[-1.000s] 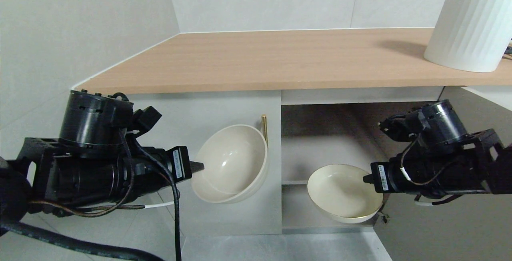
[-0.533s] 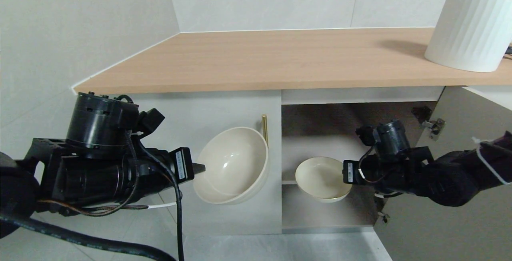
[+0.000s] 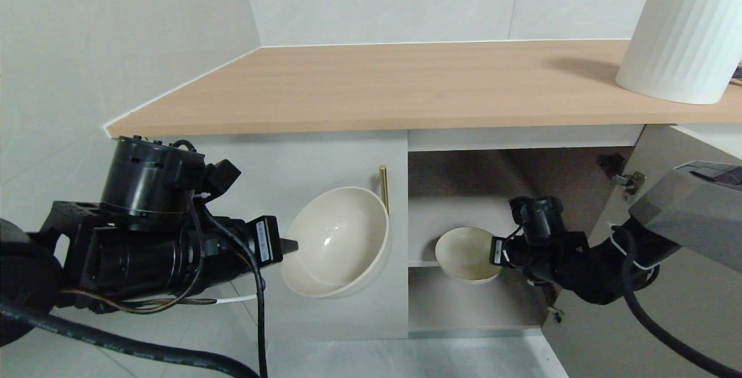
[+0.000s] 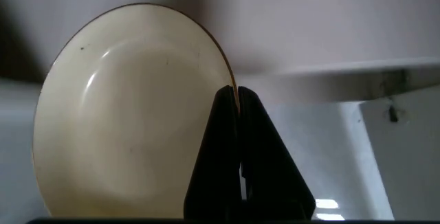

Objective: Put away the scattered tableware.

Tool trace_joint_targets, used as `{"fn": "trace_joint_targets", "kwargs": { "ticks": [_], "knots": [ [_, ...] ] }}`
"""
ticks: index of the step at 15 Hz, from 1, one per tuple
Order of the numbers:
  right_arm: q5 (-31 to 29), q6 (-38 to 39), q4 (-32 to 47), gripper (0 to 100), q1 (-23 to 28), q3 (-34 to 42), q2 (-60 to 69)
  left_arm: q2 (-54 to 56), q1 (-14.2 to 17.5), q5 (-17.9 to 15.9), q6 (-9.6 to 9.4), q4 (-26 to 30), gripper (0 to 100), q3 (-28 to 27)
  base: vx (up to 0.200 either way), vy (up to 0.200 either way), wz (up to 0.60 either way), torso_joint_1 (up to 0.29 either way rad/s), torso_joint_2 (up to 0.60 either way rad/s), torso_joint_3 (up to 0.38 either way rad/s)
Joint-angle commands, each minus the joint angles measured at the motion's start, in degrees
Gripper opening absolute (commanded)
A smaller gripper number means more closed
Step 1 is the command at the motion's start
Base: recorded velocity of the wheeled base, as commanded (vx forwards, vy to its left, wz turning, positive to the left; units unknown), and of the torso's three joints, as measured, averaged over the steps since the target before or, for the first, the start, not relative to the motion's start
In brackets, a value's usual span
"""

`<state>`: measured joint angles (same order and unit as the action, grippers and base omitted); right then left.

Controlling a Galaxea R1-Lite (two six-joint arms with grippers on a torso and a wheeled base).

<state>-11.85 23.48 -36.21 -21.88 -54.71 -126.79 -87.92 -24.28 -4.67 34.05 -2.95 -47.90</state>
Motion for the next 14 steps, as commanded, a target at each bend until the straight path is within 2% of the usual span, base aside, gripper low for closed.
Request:
{"fn": "trace_joint_targets", "kwargs": {
  "ticks": [1, 10, 14],
  "knots": [
    [-0.28, -0.01, -0.27, 0, 1.93, -2.68, -4.69, -0.06, -0.15, 0.01, -0.03, -0.04, 0, 0.00, 0.000, 0.000, 0.00, 0.000, 0.00, 0.000],
    [-8.19, 1.31, 0.08, 0, 3.78, -12.09, -11.72, -0.32, -0.59, 0.10, 0.05, -0.04, 0, 0.35, 0.000, 0.000, 0.00, 0.000, 0.00, 0.000],
    [-9.42, 1.31, 0.43, 0, 4.39, -14.63, -12.69, -0.50, -0.68, 0.10, -0.03, -0.04, 0, 0.35, 0.000, 0.000, 0.00, 0.000, 0.00, 0.000]
  ]
}}
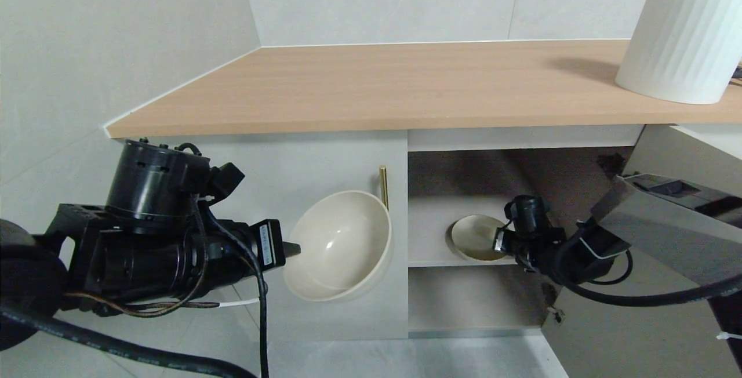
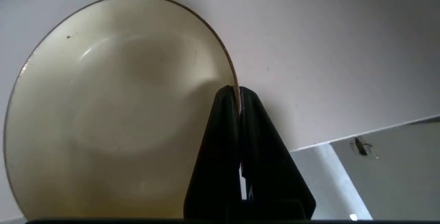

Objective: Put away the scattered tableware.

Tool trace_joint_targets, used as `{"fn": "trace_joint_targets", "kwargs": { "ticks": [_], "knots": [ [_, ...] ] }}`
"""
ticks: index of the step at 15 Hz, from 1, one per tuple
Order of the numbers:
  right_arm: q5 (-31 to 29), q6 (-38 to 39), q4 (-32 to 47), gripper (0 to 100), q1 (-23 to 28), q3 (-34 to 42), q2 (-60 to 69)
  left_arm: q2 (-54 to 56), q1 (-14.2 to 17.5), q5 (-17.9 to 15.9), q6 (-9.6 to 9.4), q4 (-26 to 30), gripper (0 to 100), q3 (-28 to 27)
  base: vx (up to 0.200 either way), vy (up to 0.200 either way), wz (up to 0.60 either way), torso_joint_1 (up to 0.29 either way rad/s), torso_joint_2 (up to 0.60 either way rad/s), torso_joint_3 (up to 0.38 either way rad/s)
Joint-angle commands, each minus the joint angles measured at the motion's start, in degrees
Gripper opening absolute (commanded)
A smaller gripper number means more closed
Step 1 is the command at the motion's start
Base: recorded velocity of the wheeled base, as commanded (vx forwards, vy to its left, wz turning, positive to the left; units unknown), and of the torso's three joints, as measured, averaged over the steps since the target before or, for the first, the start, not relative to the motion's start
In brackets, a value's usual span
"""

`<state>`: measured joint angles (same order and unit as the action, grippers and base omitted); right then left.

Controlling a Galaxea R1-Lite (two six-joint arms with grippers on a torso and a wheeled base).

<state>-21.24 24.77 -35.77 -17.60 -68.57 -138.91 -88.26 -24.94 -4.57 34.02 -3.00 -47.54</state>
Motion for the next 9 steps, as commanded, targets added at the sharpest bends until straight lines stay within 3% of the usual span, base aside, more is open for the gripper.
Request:
{"fn": "trace_joint_targets", "kwargs": {
  "ticks": [1, 9],
  "knots": [
    [-0.30, 0.01, 0.00, 0, 0.29, -1.30, -0.92, -0.16, -0.02, 0.00, -0.01, 0.01, 0, -0.01, 0.000, 0.000, 0.00, 0.000, 0.00, 0.000],
    [-1.53, -0.34, 2.11, 0, 1.43, -6.84, -2.59, -0.69, -0.02, 0.09, 0.08, -0.17, 0, -0.01, 0.000, 0.000, 0.00, 0.000, 0.00, 0.000]
  ]
}}
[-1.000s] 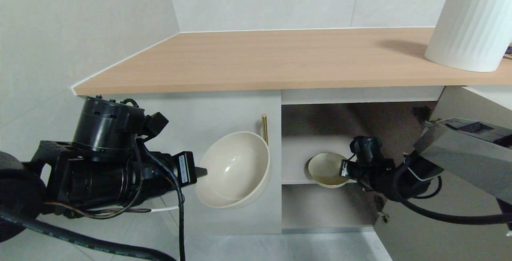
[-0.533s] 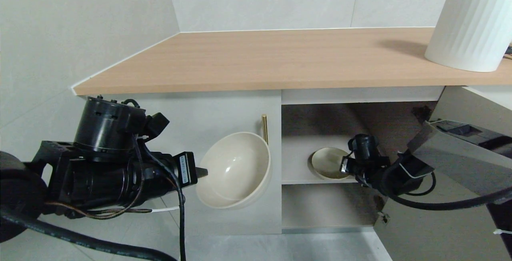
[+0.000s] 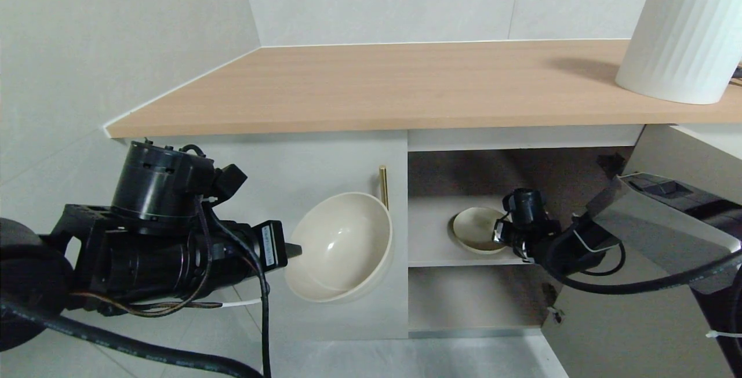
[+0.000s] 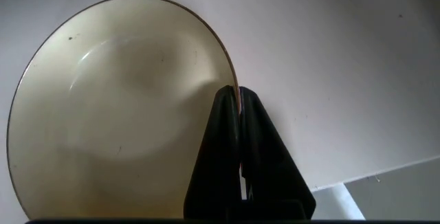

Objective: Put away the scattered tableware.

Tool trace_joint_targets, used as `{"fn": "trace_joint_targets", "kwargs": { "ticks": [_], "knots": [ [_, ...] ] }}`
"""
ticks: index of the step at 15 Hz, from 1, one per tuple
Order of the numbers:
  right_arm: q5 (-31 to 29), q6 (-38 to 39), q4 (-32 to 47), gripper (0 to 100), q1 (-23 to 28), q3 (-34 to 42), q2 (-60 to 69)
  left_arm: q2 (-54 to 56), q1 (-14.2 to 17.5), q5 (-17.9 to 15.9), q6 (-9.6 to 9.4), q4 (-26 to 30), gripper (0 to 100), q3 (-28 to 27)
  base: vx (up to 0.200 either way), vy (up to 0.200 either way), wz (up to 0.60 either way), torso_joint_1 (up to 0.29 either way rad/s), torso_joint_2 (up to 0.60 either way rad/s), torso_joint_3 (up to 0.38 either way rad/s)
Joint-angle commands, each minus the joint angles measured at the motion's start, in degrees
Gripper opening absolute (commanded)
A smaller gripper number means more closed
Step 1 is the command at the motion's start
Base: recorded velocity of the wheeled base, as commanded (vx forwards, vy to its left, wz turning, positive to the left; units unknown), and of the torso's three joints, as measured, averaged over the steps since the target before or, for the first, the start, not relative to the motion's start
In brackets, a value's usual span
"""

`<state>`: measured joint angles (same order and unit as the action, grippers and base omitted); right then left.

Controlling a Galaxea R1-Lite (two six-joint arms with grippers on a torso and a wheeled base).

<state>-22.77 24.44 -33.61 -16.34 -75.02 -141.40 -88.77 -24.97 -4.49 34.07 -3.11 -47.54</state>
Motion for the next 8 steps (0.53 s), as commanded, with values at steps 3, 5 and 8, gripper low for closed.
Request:
{"fn": "trace_joint_targets", "kwargs": {
  "ticks": [3, 5, 8],
  "knots": [
    [-0.08, -0.01, -0.05, 0, 0.16, -0.57, -0.11, -0.17, 0.01, 0.00, 0.03, -0.06, 0, -0.01, 0.000, 0.000, 0.00, 0.000, 0.00, 0.000],
    [-0.17, -0.01, -0.05, 0, 0.16, -0.74, -0.11, -0.26, 0.01, 0.00, 0.03, -0.06, 0, -0.01, 0.000, 0.000, 0.00, 0.000, 0.00, 0.000],
    [-0.96, -0.01, -0.05, 100, 0.16, -1.27, -0.11, -0.79, -0.35, 0.00, 0.03, -0.06, 0, -0.01, 0.000, 0.000, 0.00, 0.000, 0.00, 0.000]
  ]
}}
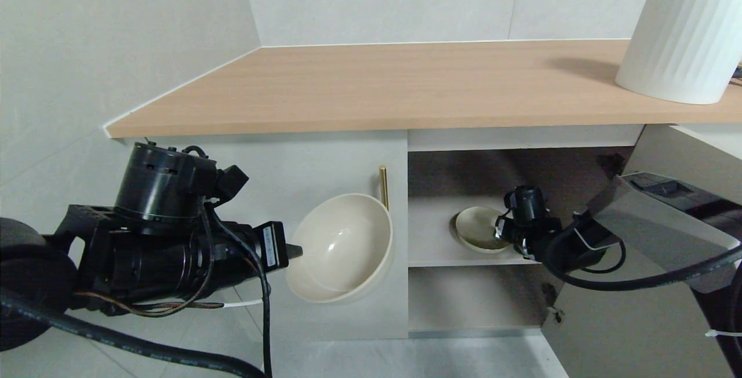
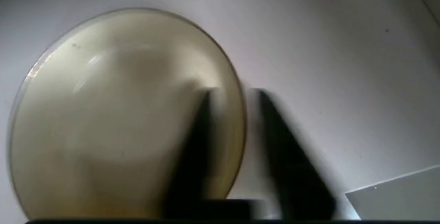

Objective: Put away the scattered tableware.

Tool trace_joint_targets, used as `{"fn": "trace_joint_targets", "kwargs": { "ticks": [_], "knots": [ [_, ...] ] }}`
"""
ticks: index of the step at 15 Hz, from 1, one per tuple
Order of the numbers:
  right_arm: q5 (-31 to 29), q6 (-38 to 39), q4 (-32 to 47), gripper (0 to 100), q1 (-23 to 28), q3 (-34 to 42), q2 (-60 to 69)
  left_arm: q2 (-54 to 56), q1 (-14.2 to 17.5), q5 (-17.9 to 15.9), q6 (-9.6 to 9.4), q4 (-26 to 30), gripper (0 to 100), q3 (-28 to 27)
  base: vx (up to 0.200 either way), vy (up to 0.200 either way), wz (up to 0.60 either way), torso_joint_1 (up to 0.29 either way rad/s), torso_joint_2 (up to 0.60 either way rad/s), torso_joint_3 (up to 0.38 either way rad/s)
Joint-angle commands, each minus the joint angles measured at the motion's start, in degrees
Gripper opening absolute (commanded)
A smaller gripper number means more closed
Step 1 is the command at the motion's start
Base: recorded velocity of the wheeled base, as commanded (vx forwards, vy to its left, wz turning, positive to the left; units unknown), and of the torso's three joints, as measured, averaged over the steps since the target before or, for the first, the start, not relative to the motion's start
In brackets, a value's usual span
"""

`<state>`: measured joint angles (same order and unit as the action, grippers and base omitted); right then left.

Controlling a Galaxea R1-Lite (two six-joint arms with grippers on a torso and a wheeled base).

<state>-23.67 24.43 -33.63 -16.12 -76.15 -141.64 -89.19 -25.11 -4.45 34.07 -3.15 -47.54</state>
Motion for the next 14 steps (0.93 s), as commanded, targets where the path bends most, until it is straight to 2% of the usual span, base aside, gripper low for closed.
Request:
{"fn": "trace_joint_targets", "kwargs": {
  "ticks": [1, 3, 4, 6, 8, 9, 11, 12, 14],
  "knots": [
    [-0.06, 0.00, -0.03, 100, -0.06, -0.05, 0.23, -0.46, -0.38, 0.06, 0.03, -0.02, 0, -0.01, 0.000, 0.000, 0.00, 0.000, 0.00, 0.000],
    [0.12, 0.18, 0.06, 100, -0.06, 1.36, 2.16, -2.13, -1.87, 0.32, 0.12, -0.37, 0, -0.27, 0.000, 0.000, 0.00, 0.000, 0.00, 0.000],
    [1.17, 0.18, 0.67, 100, -0.41, 4.52, 5.15, -2.66, -3.10, 0.93, 0.20, -0.63, 0, -0.27, 0.000, 0.000, 0.00, 0.000, 0.00, 0.000],
    [6.01, 0.27, 3.40, 100, -2.17, 9.62, 12.27, -5.12, -4.51, 3.13, 0.64, -0.72, 0, -0.36, 0.000, 0.000, 0.00, 0.000, 0.00, 0.000],
    [9.88, 0.36, 6.39, 100, -4.80, 13.75, 18.86, -8.11, -6.70, 7.88, 0.64, -0.63, 0, -0.09, 0.000, 0.000, 0.00, 0.000, 0.00, 0.000],
    [12.78, 0.27, 9.11, 100, -7.18, 16.39, 23.52, -10.48, -9.52, 12.36, 0.56, -0.55, 0, 0.26, 0.000, 0.000, 0.00, 0.000, 0.00, 0.000],
    [16.91, 0.27, 14.65, 100, -11.04, 18.67, 30.46, -14.26, -11.80, 19.30, 0.29, -0.46, 0, 0.26, 0.000, 0.000, 0.00, 0.000, 0.00, 0.000],
    [18.75, 0.27, 17.46, 100, -13.15, 19.64, 33.89, -15.32, -12.42, 20.36, 0.12, -0.46, 0, 0.43, 0.000, 0.000, 0.00, 0.000, 0.00, 0.000],
    [22.00, 0.00, 20.63, 100, -17.81, 21.66, 38.81, -16.28, -13.03, 20.36, 0.12, -0.28, 0, 0.43, 0.000, 0.000, 0.00, 0.000, 0.00, 0.000]
  ]
}}
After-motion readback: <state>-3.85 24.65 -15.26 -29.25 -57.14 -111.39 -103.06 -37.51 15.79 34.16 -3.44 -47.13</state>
